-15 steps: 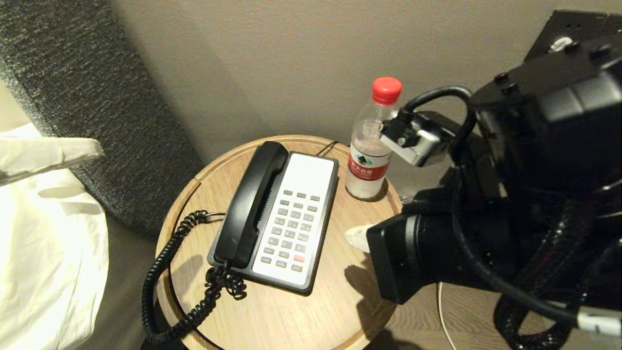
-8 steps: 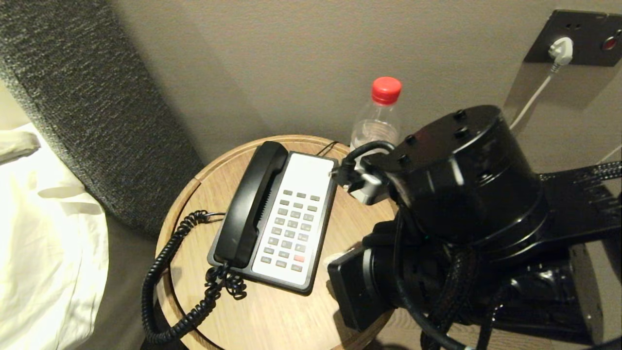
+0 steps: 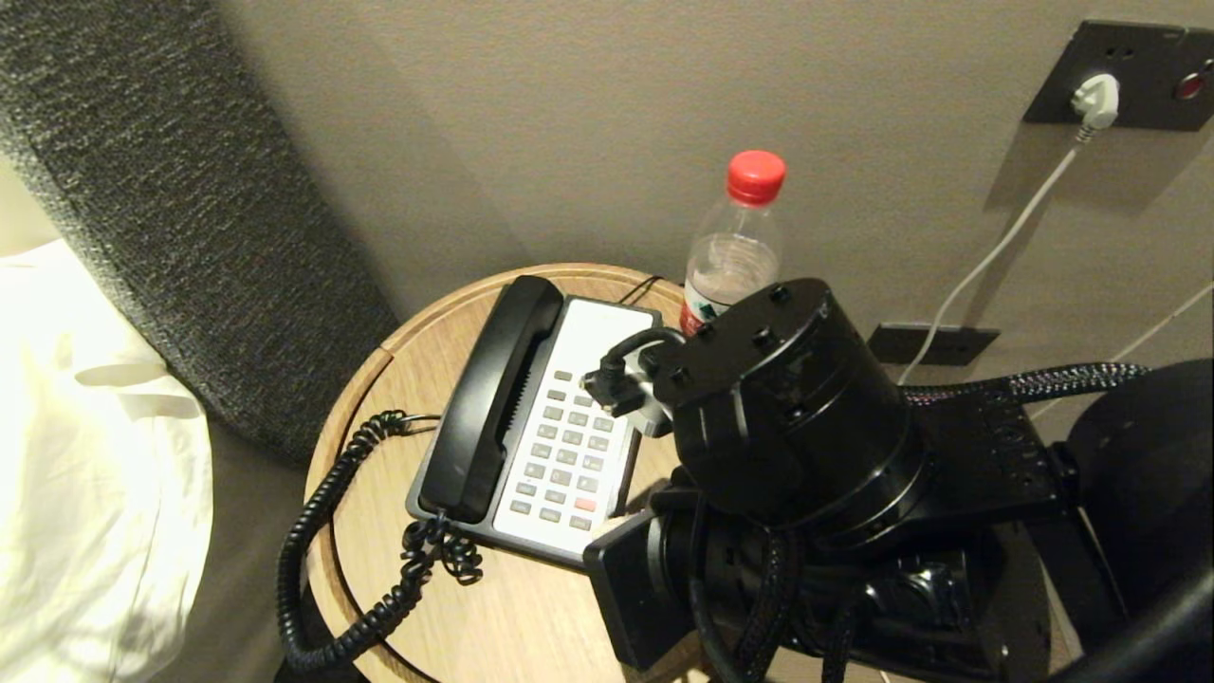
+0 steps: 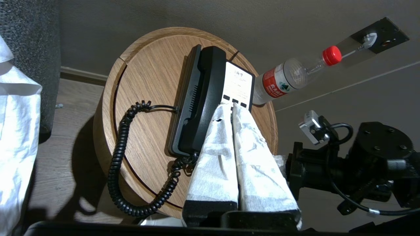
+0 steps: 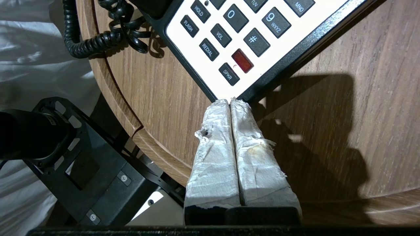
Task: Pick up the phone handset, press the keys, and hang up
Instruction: End the call using the dial pad
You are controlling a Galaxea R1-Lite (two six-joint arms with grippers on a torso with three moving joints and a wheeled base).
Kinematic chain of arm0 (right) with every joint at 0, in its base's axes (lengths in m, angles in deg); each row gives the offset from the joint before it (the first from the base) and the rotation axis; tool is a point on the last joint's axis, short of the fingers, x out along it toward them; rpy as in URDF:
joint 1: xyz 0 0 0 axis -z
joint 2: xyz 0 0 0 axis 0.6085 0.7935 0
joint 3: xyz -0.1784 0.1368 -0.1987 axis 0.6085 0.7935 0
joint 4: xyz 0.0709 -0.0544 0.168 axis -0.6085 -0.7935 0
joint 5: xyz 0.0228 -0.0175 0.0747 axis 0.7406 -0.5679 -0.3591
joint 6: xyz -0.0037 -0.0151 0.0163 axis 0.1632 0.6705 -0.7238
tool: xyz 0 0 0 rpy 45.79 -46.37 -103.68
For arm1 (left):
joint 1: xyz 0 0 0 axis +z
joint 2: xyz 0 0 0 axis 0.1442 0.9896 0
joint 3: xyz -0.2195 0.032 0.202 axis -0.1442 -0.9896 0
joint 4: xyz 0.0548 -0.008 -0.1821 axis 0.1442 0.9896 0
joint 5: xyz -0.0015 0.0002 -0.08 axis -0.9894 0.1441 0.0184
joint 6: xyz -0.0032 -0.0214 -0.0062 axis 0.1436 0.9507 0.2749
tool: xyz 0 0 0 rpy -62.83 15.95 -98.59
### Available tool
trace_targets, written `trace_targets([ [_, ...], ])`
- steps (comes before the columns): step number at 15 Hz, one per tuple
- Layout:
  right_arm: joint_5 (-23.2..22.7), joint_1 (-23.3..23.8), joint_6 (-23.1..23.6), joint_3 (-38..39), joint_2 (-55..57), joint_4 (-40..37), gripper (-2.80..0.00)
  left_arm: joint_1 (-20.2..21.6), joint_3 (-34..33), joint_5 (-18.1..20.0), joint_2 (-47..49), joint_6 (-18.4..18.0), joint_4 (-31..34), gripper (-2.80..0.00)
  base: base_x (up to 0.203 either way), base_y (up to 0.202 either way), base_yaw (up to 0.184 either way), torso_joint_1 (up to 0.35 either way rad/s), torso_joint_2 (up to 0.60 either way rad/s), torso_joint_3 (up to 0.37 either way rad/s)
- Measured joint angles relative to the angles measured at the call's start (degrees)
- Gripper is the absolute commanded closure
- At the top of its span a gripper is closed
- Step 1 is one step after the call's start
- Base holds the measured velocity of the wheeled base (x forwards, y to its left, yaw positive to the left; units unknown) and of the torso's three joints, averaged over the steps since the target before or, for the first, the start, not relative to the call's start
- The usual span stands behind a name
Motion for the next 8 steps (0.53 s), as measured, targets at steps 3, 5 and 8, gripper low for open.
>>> trace_targets([
  [3, -0.13, 0.07, -0.04, -0.15, 0.62, 0.01, 0.0, 0.0, -0.28, 0.08, -0.26, 0.52, -0.09, 0.0, 0.0, 0.0, 0.0, 0.0, 0.0, 0.0],
  [5, -0.27, 0.07, -0.91, -0.2, 1.05, 0.27, 0.0, 0.29, -0.84, 0.69, -0.52, 0.79, -0.09, 0.0, 0.0, 0.0, 0.0, 0.0, 0.0, 0.0],
  [8, -0.24, 0.11, -0.78, -0.37, 2.02, 2.1, 0.0, 0.41, -1.29, 0.81, -0.95, 0.83, -0.04, 0.0, 0.0, 0.0, 0.0, 0.0, 0.0, 0.0],
])
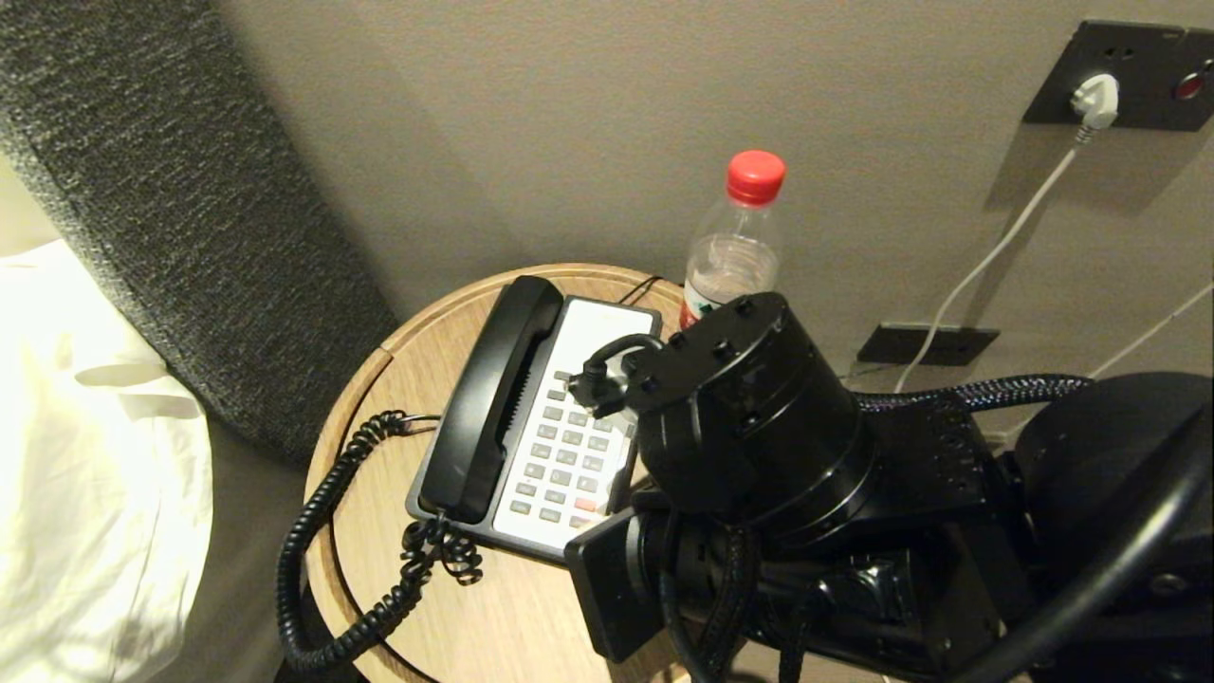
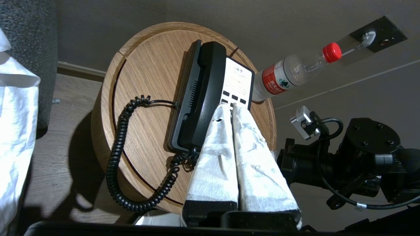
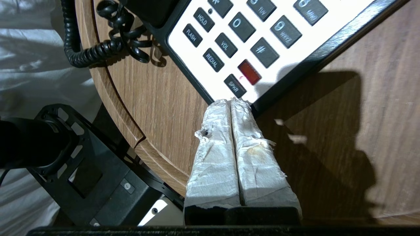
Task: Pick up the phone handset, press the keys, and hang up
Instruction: End the call using the dial pad
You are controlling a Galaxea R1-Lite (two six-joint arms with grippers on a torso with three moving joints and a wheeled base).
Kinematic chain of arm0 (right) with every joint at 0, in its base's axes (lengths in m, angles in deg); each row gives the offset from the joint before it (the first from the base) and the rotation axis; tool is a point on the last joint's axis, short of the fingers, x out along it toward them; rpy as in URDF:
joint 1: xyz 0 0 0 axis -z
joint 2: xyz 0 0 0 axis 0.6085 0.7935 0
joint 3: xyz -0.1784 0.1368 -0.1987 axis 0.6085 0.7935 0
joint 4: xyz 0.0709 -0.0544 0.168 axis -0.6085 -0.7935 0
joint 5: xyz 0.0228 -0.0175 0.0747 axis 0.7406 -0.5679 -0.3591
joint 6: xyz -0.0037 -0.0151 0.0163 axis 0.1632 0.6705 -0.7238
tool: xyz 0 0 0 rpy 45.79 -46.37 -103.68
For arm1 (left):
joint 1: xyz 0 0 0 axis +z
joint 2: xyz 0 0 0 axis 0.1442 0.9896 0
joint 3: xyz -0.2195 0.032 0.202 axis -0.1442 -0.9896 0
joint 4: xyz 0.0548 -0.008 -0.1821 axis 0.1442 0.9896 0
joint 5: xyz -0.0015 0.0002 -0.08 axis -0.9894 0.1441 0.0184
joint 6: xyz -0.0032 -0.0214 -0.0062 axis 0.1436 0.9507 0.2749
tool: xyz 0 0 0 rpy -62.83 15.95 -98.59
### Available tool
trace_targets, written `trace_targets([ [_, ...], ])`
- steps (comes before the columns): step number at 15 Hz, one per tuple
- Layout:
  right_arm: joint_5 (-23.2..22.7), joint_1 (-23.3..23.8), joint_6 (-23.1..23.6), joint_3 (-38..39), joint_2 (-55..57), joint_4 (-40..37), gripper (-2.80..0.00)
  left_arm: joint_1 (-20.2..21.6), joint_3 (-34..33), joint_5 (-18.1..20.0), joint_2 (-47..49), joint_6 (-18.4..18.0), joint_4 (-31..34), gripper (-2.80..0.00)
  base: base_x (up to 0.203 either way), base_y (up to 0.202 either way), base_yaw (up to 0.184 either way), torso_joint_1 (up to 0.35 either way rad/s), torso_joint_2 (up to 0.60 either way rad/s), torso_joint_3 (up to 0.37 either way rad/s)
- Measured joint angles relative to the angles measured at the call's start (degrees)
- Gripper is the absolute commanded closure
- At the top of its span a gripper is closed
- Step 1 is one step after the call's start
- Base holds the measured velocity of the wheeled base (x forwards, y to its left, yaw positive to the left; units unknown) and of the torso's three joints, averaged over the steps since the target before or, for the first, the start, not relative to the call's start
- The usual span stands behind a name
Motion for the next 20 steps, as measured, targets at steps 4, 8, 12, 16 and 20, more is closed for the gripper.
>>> trace_targets([
  [4, 0.04, 0.29, 0.04, -0.53, 0.64, 0.04, 0.0, 0.07, -0.28, 0.05, -0.18, 0.02, -0.23, 0.0, 0.0, 0.0, 0.0, 0.0, 0.0, 0.0],
  [8, 0.09, 1.57, 0.2, -1.34, 1.71, 0.2, 0.0, 0.07, -0.28, 0.1, -0.35, -0.04, -0.28, 0.0, 0.0, 0.0, 0.0, 0.0, 0.0, 0.0],
  [12, 0.06, 2.65, 0.26, -0.93, 2.29, 0.33, 0.0, 0.07, -0.39, 0.09, -0.63, -0.01, -0.27, 0.0, 0.0, 0.0, 0.0, 0.0, 0.0, 0.0],
  [16, 0.06, 3.0, 0.13, -1.29, 1.46, -0.1, 0.0, 0.13, -1.31, 0.08, -1.07, 0.0, -0.21, 0.0, 0.0, 0.0, 0.0, 0.0, 0.0, 0.0],
  [20, 1.27, 2.73, 0.06, -1.37, -2.72, -0.64, 0.0, 2.05, -1.59, 0.73, -1.54, 3.52, 0.09, 0.0, 0.0, 0.0, 0.0, 0.0, 0.0, 0.0],
])
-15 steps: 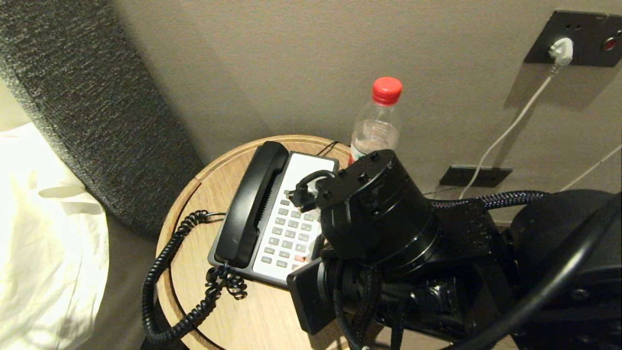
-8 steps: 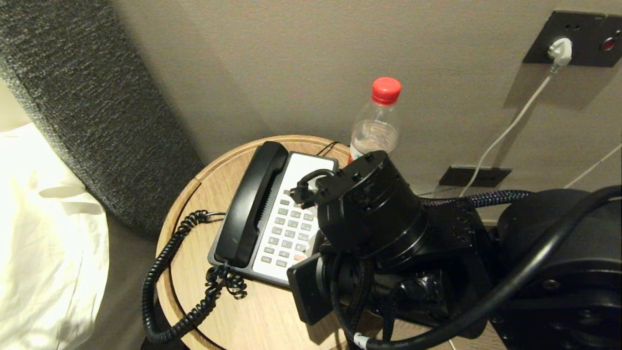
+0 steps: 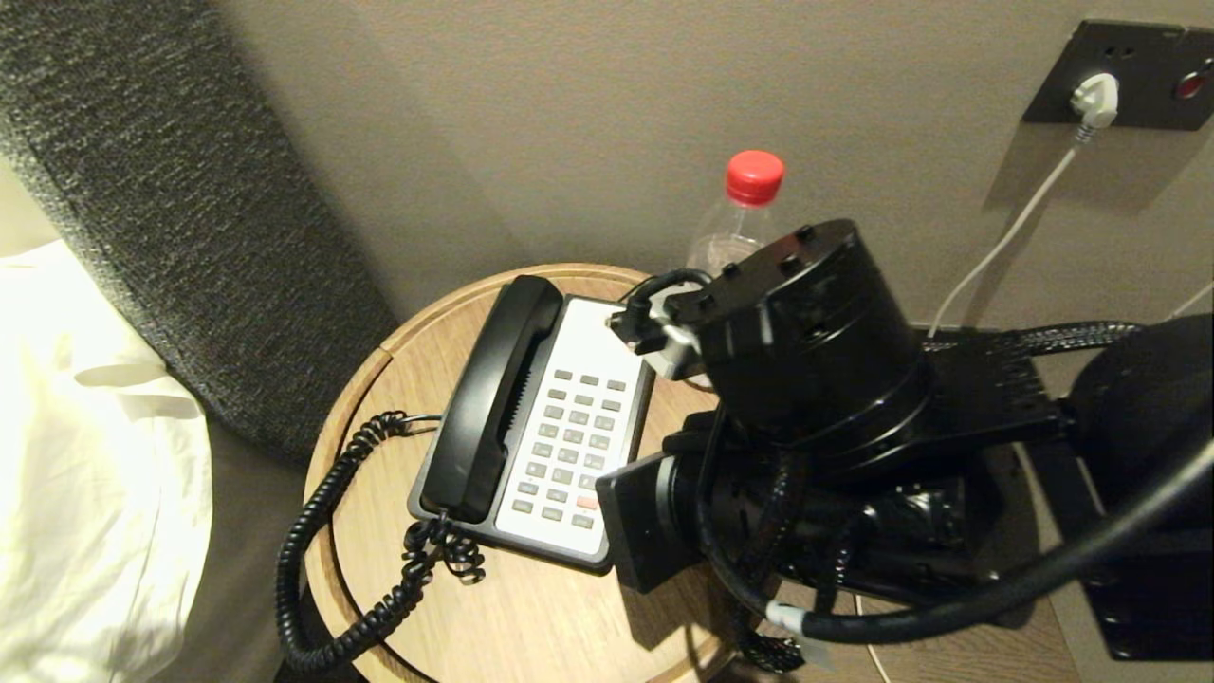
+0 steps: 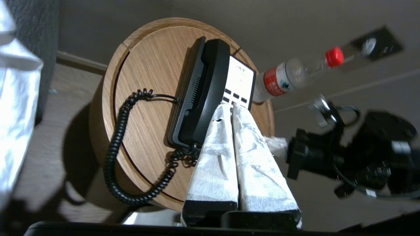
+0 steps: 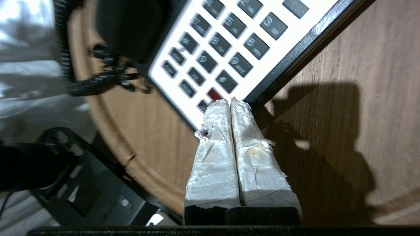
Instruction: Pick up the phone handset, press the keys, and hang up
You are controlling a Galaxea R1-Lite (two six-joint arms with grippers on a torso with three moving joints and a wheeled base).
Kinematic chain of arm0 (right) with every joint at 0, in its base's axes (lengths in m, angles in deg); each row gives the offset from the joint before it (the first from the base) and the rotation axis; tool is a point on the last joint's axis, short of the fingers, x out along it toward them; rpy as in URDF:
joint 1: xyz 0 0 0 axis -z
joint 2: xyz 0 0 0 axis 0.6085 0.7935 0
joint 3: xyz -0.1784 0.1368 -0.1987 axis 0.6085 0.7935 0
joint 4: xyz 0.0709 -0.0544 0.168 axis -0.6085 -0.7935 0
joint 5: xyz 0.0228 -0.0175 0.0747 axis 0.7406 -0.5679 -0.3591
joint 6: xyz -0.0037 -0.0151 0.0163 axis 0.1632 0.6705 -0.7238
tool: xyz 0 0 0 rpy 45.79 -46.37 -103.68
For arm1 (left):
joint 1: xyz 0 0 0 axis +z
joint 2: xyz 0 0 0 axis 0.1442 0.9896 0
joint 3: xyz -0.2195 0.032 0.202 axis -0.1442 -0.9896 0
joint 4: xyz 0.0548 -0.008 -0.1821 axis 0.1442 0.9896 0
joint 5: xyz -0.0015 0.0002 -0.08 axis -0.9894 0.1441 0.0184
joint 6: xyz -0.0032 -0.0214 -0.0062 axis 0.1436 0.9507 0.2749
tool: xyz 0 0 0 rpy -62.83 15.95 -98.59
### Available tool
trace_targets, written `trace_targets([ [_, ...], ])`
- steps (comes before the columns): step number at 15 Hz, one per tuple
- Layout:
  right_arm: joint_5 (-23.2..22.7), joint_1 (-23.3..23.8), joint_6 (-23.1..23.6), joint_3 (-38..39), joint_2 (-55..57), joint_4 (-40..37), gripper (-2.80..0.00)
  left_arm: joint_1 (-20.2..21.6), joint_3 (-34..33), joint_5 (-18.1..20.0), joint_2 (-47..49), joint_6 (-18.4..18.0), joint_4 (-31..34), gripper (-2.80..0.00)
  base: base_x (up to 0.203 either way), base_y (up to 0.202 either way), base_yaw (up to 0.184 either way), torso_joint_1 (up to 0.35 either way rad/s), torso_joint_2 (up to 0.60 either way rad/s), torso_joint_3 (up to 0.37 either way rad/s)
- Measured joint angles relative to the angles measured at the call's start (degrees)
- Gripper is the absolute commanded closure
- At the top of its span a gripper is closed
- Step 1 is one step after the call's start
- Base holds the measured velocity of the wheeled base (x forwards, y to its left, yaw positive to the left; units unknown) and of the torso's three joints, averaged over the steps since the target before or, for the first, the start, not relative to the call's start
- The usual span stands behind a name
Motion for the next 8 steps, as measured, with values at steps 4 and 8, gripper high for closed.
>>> trace_targets([
  [4, 0.9, -0.04, -0.02, 0.13, -4.51, -1.79, 0.0, 2.58, -1.99, -0.3, -1.44, 1.66, 0.57, 0.0, 0.0, 0.0, 0.0, 0.0, 0.0, 0.0],
  [8, 2.93, -0.04, -0.05, 0.7, -9.31, -2.4, 0.0, 8.46, -7.18, -0.52, -5.22, 1.71, 1.15, 0.0, 0.0, 0.0, 0.0, 0.0, 0.0, 0.0],
])
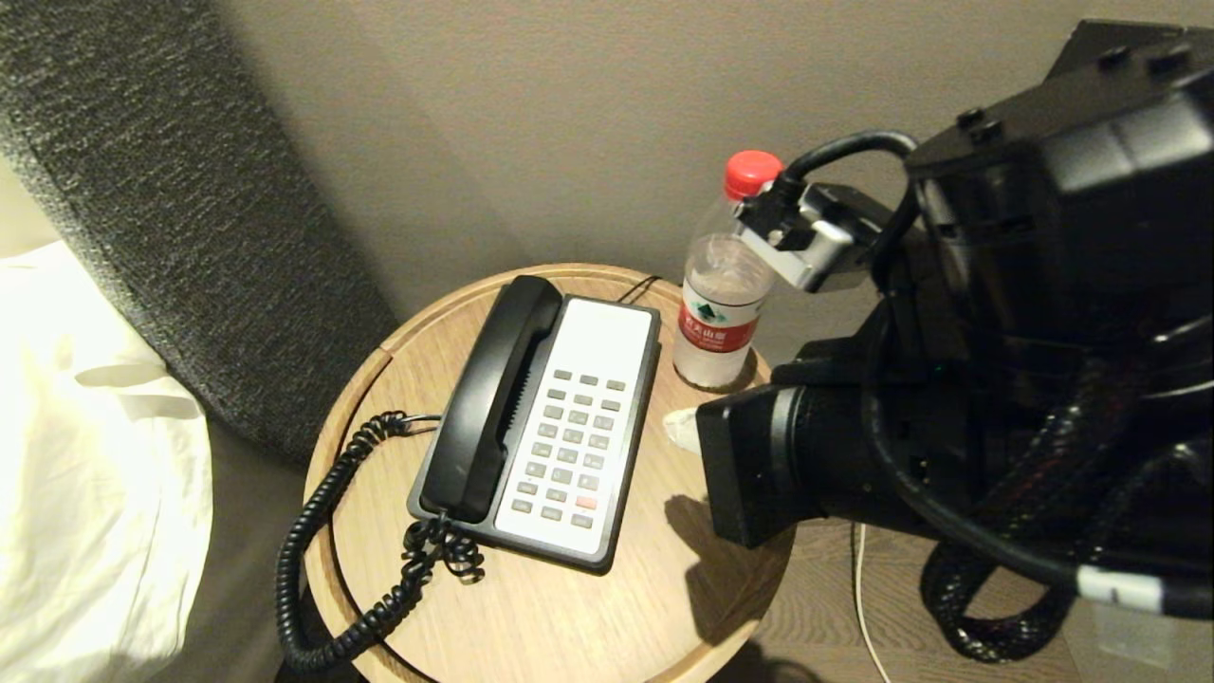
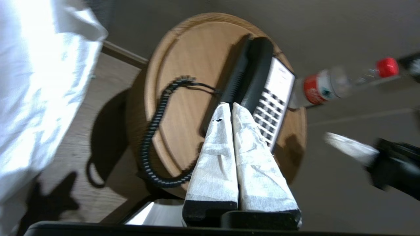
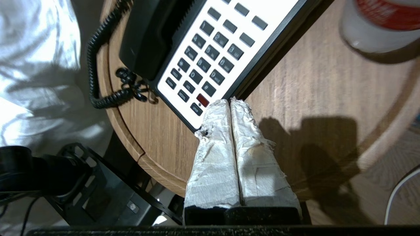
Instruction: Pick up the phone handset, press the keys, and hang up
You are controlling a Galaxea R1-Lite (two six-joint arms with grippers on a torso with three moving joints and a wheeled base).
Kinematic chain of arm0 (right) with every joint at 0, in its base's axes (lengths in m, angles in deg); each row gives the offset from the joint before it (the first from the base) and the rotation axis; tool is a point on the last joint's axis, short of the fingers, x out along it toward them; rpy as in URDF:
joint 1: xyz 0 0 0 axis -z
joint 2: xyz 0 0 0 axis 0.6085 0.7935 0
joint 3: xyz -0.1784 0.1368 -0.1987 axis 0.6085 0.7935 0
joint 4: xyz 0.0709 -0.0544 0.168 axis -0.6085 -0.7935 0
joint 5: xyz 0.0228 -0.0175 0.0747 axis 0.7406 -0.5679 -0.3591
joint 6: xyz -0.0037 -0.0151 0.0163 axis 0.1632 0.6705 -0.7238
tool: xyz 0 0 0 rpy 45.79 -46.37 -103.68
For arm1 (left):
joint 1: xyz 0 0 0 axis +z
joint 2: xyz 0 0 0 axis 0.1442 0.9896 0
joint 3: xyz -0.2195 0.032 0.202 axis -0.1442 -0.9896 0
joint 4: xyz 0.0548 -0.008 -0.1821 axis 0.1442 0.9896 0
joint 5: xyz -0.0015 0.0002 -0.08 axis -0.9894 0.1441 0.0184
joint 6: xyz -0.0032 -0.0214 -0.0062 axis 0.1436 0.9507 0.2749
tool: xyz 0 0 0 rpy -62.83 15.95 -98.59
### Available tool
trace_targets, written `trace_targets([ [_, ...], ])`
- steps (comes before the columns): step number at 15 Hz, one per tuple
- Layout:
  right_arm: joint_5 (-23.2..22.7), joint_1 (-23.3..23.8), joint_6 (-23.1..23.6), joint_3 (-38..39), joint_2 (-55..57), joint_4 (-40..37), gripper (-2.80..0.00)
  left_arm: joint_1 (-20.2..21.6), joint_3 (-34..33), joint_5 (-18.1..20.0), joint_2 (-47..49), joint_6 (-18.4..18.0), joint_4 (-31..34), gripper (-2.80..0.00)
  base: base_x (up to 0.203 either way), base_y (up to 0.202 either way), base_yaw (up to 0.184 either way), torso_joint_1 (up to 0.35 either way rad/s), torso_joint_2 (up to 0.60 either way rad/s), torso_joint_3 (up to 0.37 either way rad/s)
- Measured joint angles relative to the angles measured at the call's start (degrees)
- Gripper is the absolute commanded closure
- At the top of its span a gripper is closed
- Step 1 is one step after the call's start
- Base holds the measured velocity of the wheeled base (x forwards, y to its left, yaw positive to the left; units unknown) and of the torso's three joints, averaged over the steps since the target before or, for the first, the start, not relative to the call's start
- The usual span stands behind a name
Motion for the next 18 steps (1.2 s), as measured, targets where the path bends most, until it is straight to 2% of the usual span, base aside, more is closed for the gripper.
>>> trace_targets([
  [5, 3.57, 0.0, -1.41, 0.47, -5.47, -2.29, 0.0, 11.51, -8.7, 0.08, -5.6, -0.05, -0.26, 0.0, 0.0, 0.0, 0.0, 0.0, 0.0, 0.0],
  [9, 5.17, -0.09, -2.49, 2.91, -9.63, -3.21, 0.0, 15.8, -15.63, 0.06, -11.65, -0.37, 0.2, 0.0, 0.0, 0.0, 0.0, 0.0, 0.0, 0.0],
  [11, 6.17, -0.3, -2.62, 4.07, -11.37, -3.28, 0.0, 17.03, -20.3, 0.07, -15.86, -2.48, 0.42, 0.0, 0.0, 0.0, 0.0, 0.0, 0.0, 0.0],
  [14, 6.48, -0.77, -2.77, 5.29, -13.53, -4.14, 0.0, 17.83, -27.17, 0.5, -22.04, -10.36, 0.17, 0.0, 0.0, 0.0, 0.0, 0.0, 0.0, 0.0],
  [18, 7.2, -0.94, -2.9, 5.53, -15.51, -4.13, 0.0, 19.25, -36.82, 1.11, -30.86, -25.22, -1.43, 0.0, 0.0, 0.0, 0.0, 0.0, 0.0, 0.0],
])
